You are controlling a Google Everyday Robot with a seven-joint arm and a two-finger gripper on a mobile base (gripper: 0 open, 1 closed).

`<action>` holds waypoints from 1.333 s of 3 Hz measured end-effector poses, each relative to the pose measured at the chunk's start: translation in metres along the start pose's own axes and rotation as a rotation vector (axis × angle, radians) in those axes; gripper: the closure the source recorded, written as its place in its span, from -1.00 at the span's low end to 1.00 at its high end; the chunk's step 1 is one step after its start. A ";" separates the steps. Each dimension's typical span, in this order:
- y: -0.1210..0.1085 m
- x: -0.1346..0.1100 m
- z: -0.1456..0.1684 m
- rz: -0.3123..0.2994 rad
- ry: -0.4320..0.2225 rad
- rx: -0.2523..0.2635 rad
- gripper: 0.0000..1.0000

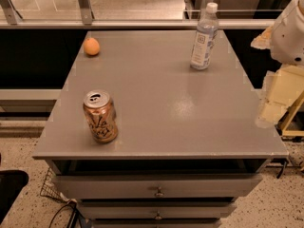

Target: Move orange can near orange

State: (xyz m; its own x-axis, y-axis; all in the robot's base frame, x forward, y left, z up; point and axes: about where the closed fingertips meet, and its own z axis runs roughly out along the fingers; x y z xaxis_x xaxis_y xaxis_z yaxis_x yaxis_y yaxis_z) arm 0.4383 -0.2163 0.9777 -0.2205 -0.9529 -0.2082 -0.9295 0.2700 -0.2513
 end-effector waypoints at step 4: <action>0.013 -0.055 0.077 0.074 -0.514 0.027 -1.00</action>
Offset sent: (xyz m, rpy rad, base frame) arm 0.0173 0.0428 -0.0183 0.2606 -0.0675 0.0114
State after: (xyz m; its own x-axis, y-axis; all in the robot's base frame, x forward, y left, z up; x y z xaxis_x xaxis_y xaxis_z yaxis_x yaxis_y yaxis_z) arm 0.4611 -0.1492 0.9133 -0.1056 -0.7419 -0.6622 -0.9073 0.3444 -0.2412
